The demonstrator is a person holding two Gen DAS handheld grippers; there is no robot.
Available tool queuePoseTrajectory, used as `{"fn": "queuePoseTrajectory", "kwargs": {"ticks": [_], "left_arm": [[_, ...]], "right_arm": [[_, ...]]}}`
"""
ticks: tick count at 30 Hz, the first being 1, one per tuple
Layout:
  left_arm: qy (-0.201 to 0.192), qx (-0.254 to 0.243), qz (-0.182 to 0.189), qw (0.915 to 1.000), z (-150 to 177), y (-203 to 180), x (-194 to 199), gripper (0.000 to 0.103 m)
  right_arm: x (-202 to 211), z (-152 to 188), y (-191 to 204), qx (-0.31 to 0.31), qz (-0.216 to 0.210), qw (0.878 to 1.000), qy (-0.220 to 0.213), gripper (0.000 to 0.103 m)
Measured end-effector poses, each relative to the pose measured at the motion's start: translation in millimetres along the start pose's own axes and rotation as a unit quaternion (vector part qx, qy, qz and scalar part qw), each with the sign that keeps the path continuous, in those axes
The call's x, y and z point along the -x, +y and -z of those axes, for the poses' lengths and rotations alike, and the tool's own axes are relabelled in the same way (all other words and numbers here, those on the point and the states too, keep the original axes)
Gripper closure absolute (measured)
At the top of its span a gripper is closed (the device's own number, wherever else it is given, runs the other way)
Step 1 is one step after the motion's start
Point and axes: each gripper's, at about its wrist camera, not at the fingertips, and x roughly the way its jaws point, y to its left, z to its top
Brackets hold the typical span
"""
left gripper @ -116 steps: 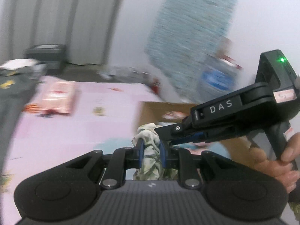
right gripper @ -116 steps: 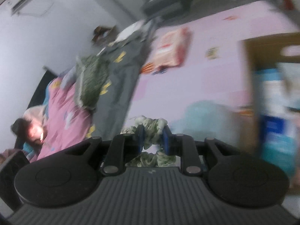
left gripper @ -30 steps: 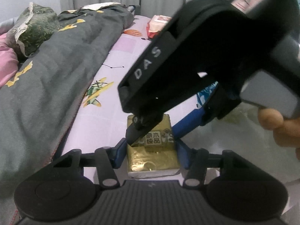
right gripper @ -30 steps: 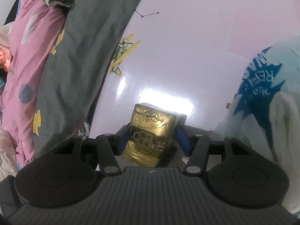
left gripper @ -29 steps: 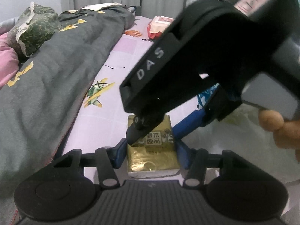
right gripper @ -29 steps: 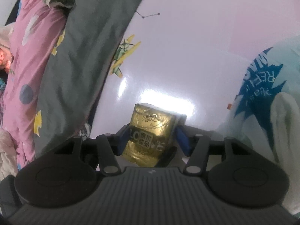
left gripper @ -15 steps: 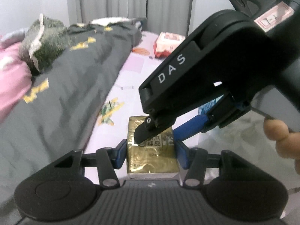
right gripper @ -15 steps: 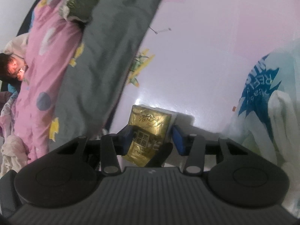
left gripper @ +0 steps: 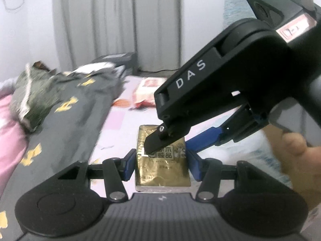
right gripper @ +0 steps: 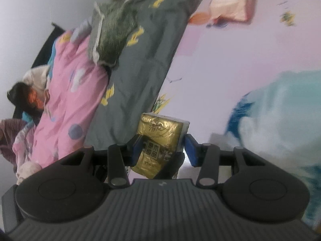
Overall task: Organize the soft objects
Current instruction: 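Carry the gold packet into the cardboard box and open the right tool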
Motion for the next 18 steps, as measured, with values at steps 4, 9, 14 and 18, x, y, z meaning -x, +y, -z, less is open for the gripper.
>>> {"fn": "queuePoseTrajectory", "kwargs": {"ticks": [4, 9, 14, 18], "left_arm": [[-0.012, -0.018, 0.036, 0.9991, -11, -37, 7, 0.048], [-0.034, -0.046, 0.087, 0.9946, -24, -89, 13, 0.048], [-0.041, -0.085, 0.133, 0.9866, -25, -142, 17, 0.048], [-0.040, -0.115, 0.171, 0.9777, -24, -184, 19, 0.048]], "right_arm": [[42, 7, -24, -0.022, 0.009, 0.999, -0.031, 0.058], [102, 25, -59, -0.052, 0.027, 0.995, -0.080, 0.058], [159, 50, -104, -0.093, 0.045, 0.987, -0.123, 0.058], [197, 76, -141, -0.126, 0.057, 0.979, -0.151, 0.058]]}}
